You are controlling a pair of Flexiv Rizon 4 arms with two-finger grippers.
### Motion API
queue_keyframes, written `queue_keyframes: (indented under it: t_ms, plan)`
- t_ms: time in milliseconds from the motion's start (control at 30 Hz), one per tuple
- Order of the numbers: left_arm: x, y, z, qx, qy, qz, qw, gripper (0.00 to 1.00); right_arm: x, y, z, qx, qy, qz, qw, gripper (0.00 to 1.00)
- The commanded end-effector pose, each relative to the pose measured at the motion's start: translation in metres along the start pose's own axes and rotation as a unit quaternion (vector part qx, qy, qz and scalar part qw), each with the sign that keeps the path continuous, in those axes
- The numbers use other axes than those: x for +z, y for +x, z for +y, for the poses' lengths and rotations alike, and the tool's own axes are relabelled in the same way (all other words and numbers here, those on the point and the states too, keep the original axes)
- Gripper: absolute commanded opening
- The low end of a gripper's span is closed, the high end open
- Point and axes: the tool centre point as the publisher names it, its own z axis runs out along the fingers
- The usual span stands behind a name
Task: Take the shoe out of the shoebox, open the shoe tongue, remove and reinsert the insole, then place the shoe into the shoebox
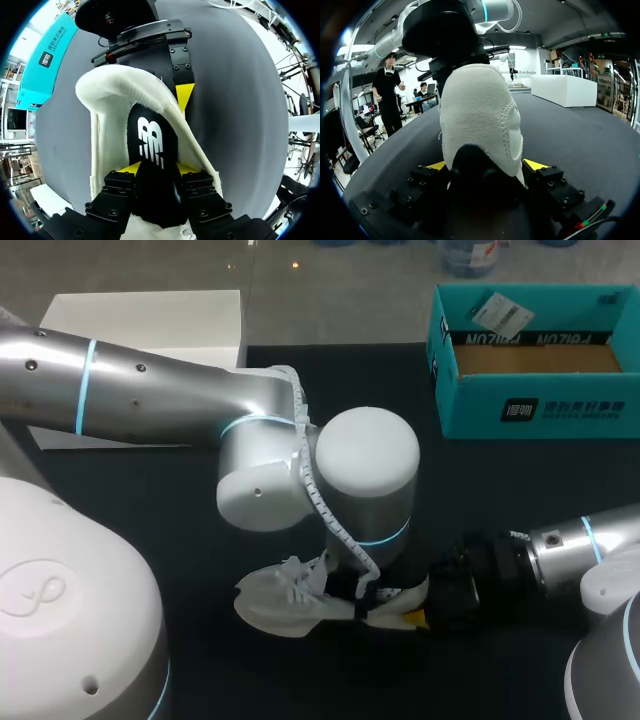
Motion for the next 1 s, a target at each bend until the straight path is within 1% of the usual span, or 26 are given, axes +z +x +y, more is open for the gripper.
queue_keyframes:
  t_ms: [33, 133, 167, 233, 267, 300, 400, 633, 1000]
  plan:
    - [0.042, 0.007, -0.011, 0.000, -0.007, 0.010, 1.000, 0.43, 0.001, 0.000, -0.002, 0.001, 0.002, -0.001, 1.000, 0.00]
    - [0.059, 0.007, -0.013, -0.006, -0.010, 0.015, 1.000, 0.43, 0.001, 0.000, -0.002, 0.001, 0.002, -0.001, 1.000, 0.00]
    - [0.064, 0.008, -0.013, -0.006, -0.010, 0.015, 1.000, 0.44, 0.001, 0.000, -0.002, 0.001, 0.002, -0.001, 1.000, 0.00]
    - [0.068, 0.010, -0.013, -0.004, -0.006, 0.012, 1.000, 0.41, 0.001, 0.000, -0.002, 0.001, 0.002, -0.001, 1.000, 0.00]
    - [0.068, 0.010, -0.013, -0.004, -0.004, 0.011, 1.000, 0.26, 0.001, 0.000, -0.002, 0.001, 0.002, -0.001, 1.000, 0.00]
    - [0.068, 0.010, -0.012, -0.005, -0.003, 0.010, 1.000, 0.00, 0.001, 0.000, -0.002, 0.001, 0.002, -0.001, 1.000, 0.00]
    - [0.066, 0.008, -0.012, -0.009, -0.005, -0.001, 1.000, 0.00, 0.001, 0.000, -0.002, 0.001, 0.002, -0.001, 1.000, 0.00]
    - [0.049, 0.000, -0.010, -0.014, 0.005, -0.032, 0.999, 0.00, 0.001, 0.000, -0.002, 0.001, 0.002, -0.001, 1.000, 0.00]
    - [0.028, -0.010, -0.006, -0.034, 0.016, -0.059, 0.998, 0.00, 0.001, 0.000, -0.002, 0.001, 0.002, -0.001, 1.000, 0.00]
